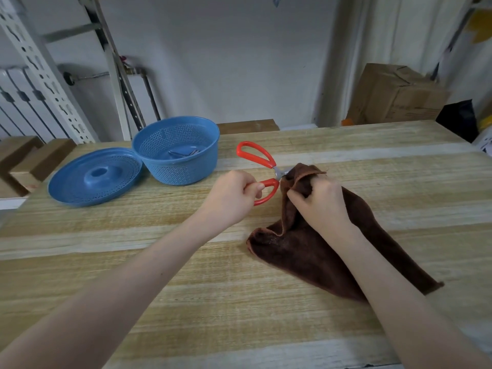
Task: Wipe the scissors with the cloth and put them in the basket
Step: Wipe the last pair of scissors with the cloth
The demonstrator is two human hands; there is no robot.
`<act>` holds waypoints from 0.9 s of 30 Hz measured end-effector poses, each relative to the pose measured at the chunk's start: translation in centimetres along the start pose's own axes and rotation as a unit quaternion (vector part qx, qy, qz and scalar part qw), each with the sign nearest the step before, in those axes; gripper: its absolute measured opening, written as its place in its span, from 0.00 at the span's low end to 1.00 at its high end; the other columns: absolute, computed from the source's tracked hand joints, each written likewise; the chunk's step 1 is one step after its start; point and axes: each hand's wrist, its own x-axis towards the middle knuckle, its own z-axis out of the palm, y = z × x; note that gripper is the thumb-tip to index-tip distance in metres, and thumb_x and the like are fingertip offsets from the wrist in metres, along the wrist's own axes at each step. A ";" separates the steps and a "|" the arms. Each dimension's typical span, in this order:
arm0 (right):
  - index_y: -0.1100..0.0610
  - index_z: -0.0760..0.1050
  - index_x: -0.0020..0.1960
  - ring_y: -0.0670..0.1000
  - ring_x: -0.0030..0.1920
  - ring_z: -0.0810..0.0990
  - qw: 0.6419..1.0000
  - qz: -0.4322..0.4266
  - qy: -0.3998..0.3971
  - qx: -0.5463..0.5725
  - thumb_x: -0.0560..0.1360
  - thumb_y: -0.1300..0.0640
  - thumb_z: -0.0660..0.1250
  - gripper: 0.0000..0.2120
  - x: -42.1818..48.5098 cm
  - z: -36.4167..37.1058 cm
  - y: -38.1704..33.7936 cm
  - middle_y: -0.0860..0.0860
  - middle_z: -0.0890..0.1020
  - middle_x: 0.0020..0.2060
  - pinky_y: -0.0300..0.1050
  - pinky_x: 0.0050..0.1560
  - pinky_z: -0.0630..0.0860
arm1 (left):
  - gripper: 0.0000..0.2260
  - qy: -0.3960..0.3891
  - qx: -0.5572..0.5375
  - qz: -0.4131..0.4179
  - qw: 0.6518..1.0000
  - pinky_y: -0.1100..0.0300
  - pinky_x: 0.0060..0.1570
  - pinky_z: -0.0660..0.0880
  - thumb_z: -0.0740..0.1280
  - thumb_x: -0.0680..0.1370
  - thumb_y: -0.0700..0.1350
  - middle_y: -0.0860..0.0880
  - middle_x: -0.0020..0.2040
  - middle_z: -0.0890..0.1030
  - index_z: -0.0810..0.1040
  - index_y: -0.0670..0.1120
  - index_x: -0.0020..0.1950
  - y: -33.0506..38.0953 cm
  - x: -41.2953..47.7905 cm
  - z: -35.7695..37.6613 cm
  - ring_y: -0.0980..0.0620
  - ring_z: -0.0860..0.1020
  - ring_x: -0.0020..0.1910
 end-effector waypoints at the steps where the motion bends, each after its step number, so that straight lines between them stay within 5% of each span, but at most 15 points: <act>1: 0.53 0.70 0.31 0.47 0.30 0.72 0.999 0.026 -0.037 0.027 0.69 0.64 0.73 0.15 0.1 -0.3 0.0 0.46 0.73 0.28 0.38 0.37 0.72 | 0.12 -0.002 0.005 0.001 1.000 0.56 0.45 0.76 0.62 0.81 0.45 0.52 0.35 0.77 0.79 0.45 0.41 -0.2 0.0 0.1 0.48 0.81 0.42; 3: 0.47 0.70 0.33 0.42 0.33 0.74 0.987 0.093 -0.105 0.084 0.71 0.64 0.70 0.16 0.3 -1.0 0.2 0.43 0.74 0.30 0.31 0.37 0.68 | 0.12 -0.002 0.008 0.000 1.000 0.57 0.45 0.75 0.62 0.81 0.45 0.52 0.34 0.77 0.79 0.45 0.40 -0.5 -0.2 0.2 0.49 0.81 0.41; 5: 0.50 0.76 0.39 0.43 0.39 0.80 0.965 0.168 -0.087 0.182 0.73 0.65 0.67 0.11 0.5 -1.8 -0.1 0.42 0.80 0.33 0.31 0.39 0.71 | 0.12 0.008 0.003 -0.002 1.000 0.57 0.45 0.75 0.62 0.81 0.44 0.51 0.37 0.79 0.79 0.46 0.40 -0.9 -0.3 0.2 0.49 0.81 0.41; 8: 0.53 0.75 0.41 0.37 0.34 0.81 0.846 0.323 0.018 0.424 0.77 0.67 0.62 0.11 1.0 -2.7 -0.6 0.39 0.82 0.27 0.29 0.33 0.73 | 0.12 0.029 -0.001 0.008 1.000 0.54 0.46 0.76 0.62 0.81 0.44 0.50 0.36 0.79 0.78 0.45 0.40 -1.3 -0.3 0.0 0.48 0.81 0.41; 10: 0.54 0.75 0.45 0.39 0.38 0.83 0.812 0.351 0.007 0.466 0.79 0.64 0.59 0.09 1.1 -2.9 -0.8 0.42 0.83 0.31 0.32 0.35 0.75 | 0.12 0.033 -0.002 0.022 0.999 0.54 0.45 0.77 0.62 0.81 0.43 0.54 0.33 0.76 0.78 0.44 0.40 -1.4 -0.6 0.2 0.47 0.81 0.41; 14: 0.50 0.77 0.50 0.43 0.50 0.80 0.896 0.274 -0.134 0.323 0.79 0.55 0.63 0.04 1.4 -1.9 -0.9 0.44 0.81 0.46 0.34 0.48 0.72 | 0.11 0.038 0.021 0.054 0.998 0.56 0.40 0.73 0.62 0.81 0.44 0.57 0.31 0.73 0.77 0.46 0.40 -1.2 -0.9 0.9 0.50 0.78 0.37; 17: 0.52 0.80 0.48 0.43 0.47 0.80 0.929 0.249 -0.147 0.230 0.74 0.48 0.70 0.08 1.9 -1.5 -1.1 0.45 0.83 0.43 0.36 0.44 0.72 | 0.10 0.054 0.033 0.078 0.995 0.57 0.37 0.68 0.62 0.81 0.43 0.56 0.30 0.73 0.77 0.46 0.40 -1.3 -1.0 1.2 0.52 0.74 0.34; 21: 0.54 0.82 0.47 0.45 0.46 0.82 0.914 0.286 -0.141 0.251 0.75 0.49 0.70 0.09 1.9 -1.1 -1.6 0.48 0.84 0.42 0.38 0.44 0.75 | 0.10 0.077 0.041 0.093 0.992 0.52 0.39 0.71 0.62 0.81 0.43 0.47 0.34 0.79 0.79 0.41 0.45 -1.6 -1.2 1.6 0.47 0.76 0.36; 27: 0.50 0.82 0.44 0.50 0.48 0.84 0.869 0.315 -0.147 0.353 0.77 0.56 0.68 0.06 1.1 -1.2 -1.4 0.49 0.86 0.43 0.45 0.54 0.79 | 0.10 0.085 0.017 0.091 0.992 0.62 0.32 0.62 0.63 0.81 0.42 0.58 0.30 0.72 0.79 0.42 0.43 -1.9 -1.1 1.7 0.59 0.70 0.30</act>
